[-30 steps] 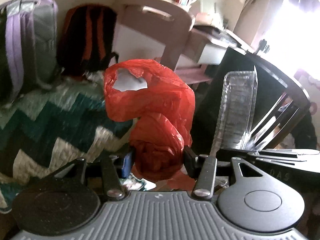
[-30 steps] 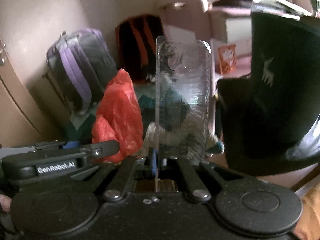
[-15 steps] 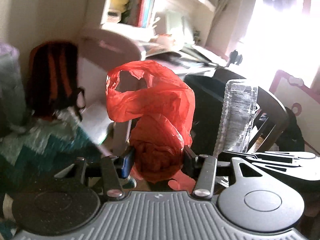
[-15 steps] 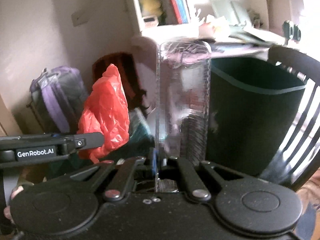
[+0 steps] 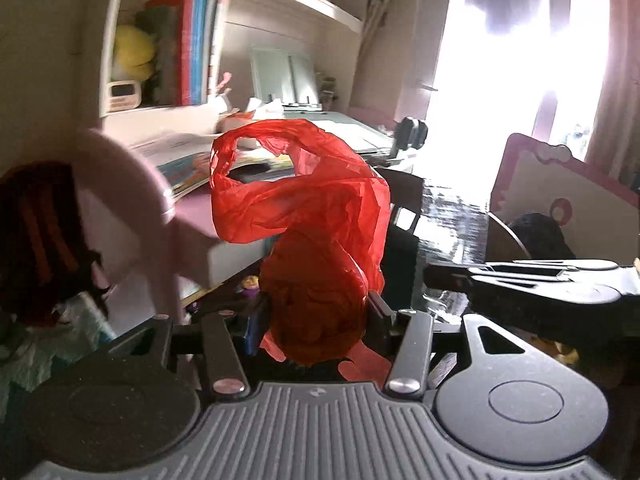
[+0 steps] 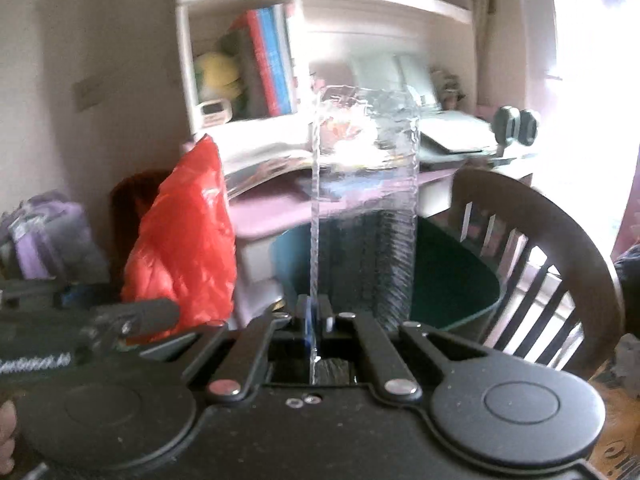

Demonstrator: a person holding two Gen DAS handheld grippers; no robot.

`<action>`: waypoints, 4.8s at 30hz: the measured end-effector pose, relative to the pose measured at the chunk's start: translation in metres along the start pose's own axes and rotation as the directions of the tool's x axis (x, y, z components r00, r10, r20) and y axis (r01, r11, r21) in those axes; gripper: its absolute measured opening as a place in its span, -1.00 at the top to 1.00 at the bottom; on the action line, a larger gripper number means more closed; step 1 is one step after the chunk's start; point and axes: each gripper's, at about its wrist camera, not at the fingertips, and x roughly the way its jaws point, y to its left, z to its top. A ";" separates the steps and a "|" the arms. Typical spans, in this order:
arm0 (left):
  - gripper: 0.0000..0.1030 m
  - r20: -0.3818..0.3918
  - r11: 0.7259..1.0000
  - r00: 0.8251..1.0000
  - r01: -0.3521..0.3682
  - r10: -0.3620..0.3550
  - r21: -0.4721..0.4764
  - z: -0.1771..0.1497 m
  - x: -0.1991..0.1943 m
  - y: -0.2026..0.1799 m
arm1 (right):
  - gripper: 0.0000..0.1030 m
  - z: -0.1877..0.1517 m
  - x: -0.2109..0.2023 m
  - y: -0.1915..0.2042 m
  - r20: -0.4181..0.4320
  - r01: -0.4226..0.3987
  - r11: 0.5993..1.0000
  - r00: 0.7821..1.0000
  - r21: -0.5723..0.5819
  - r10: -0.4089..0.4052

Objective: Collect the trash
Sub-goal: 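Lift the red bag and clear container up over the wastebasket with both tools, then open both tools to drop the red bag and container into the wastebasket, then withdraw both open tools from the wastebasket toward the trash pile, then lower both open tools down to the white Christmas tote on the floor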

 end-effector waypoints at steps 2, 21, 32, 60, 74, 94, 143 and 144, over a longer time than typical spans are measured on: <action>0.03 -0.009 1.000 1.000 0.016 -0.016 0.003 0.009 0.011 -0.007 | 0.97 0.008 0.007 -0.012 0.004 0.019 1.000 1.000 0.011 -0.019; 0.03 -0.153 0.995 0.988 -0.009 0.024 0.101 0.032 0.146 -0.051 | 0.96 0.025 0.103 -0.104 -0.069 0.054 0.987 0.997 0.154 -0.044; -0.03 -0.234 0.990 0.971 -0.010 0.043 0.143 0.015 0.185 -0.052 | 0.62 0.025 0.127 -0.098 -0.112 0.016 0.987 0.994 0.157 0.001; -0.47 -0.109 0.998 0.994 0.004 0.003 0.063 0.014 0.037 -0.038 | 0.14 0.026 0.001 -0.037 -0.039 0.005 0.998 0.999 0.064 -0.002; -0.60 -0.055 0.997 0.998 0.006 -0.002 0.071 -0.019 -0.066 0.002 | -0.03 -0.001 -0.067 0.021 0.002 -0.086 0.996 0.996 0.024 0.086; -0.98 -0.113 0.989 0.992 -0.075 0.061 -0.124 -0.119 -0.108 0.150 | -0.08 -0.102 -0.021 0.128 -0.065 -0.315 0.947 0.945 0.064 0.319; -0.98 -0.631 0.989 0.762 -0.121 0.145 0.080 -0.465 0.309 0.318 | -0.08 -0.426 0.474 0.087 -0.775 0.369 0.901 0.629 0.227 -0.063; -0.98 -0.637 0.990 0.759 -0.106 0.138 0.088 -0.469 0.317 0.318 | -0.08 -0.431 0.478 0.083 -0.776 0.390 0.892 0.626 0.230 -0.073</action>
